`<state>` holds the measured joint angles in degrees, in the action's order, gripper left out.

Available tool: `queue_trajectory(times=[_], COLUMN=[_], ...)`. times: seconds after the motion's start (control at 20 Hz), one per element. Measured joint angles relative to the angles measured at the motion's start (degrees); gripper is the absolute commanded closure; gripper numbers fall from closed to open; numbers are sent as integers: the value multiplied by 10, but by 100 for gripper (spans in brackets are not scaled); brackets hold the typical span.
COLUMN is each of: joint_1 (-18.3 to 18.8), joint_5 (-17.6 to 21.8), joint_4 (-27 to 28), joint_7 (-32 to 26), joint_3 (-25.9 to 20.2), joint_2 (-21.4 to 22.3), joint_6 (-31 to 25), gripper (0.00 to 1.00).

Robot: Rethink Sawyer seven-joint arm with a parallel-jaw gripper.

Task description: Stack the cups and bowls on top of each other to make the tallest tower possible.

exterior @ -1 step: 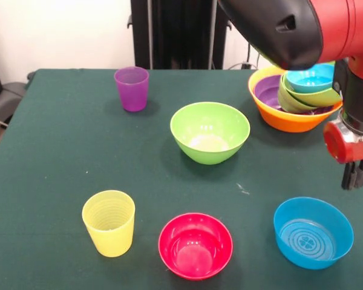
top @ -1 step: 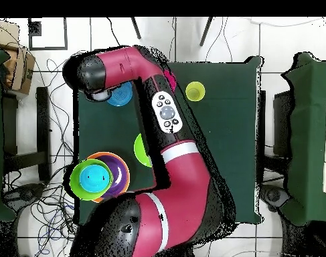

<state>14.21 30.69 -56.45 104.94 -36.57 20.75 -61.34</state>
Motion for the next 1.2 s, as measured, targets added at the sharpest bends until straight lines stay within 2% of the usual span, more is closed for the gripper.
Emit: queue_trajectory(times=[0.45, 0.5, 1.2], joint_1=[20, 24, 29], joint_5=[0, 0, 6], joint_4=[-11, -11, -13], joint_7=[0, 0, 0], joint_3=[1, 1, 4], joint_2=[0, -2, -8], joint_6=[4, 5, 46], gripper=[100, 0, 0])
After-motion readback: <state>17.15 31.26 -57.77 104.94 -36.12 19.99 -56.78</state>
